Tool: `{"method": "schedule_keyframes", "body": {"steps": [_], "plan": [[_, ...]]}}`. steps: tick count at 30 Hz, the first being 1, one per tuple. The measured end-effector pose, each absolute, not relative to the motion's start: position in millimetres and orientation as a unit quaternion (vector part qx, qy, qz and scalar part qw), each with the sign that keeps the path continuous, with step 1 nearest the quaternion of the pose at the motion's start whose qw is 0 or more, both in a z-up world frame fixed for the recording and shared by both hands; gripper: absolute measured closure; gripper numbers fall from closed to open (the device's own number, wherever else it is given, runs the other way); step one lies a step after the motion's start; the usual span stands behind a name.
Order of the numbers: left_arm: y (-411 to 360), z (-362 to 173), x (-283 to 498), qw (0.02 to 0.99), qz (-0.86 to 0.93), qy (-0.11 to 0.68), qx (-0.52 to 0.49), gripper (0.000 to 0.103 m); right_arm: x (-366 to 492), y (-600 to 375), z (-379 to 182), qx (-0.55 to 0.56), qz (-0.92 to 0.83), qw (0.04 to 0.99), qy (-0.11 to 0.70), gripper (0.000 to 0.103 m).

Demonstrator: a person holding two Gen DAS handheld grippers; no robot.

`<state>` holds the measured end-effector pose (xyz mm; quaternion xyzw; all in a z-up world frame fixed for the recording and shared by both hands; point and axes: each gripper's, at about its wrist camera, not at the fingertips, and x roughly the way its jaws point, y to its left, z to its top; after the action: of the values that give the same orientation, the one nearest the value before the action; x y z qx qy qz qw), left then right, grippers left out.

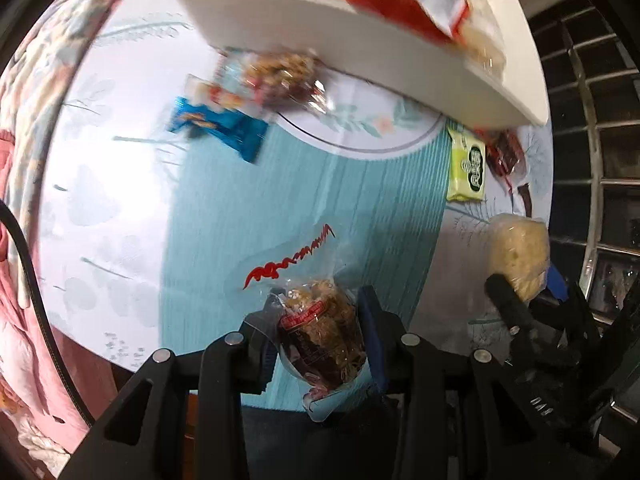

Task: Organize snacks
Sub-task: 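Grasp the red-tied nut packet with the left tool while the right tool grasps the puffed snack box, then carry the nut packet and puffed snack box into the white tray and release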

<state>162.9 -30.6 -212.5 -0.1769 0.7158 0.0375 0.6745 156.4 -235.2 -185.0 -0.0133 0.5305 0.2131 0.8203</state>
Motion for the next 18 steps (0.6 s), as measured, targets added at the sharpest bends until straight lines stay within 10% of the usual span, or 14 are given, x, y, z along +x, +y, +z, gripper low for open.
{"method": "schedule_keyframes", "body": {"steps": [18], "plan": [[65.2, -97.6, 202.6, 0.72, -0.029, 0.679, -0.137, 0.068, 198.8, -181.4, -103.5, 0.094, 0.18, 0.865, 0.458, 0.01]]}}
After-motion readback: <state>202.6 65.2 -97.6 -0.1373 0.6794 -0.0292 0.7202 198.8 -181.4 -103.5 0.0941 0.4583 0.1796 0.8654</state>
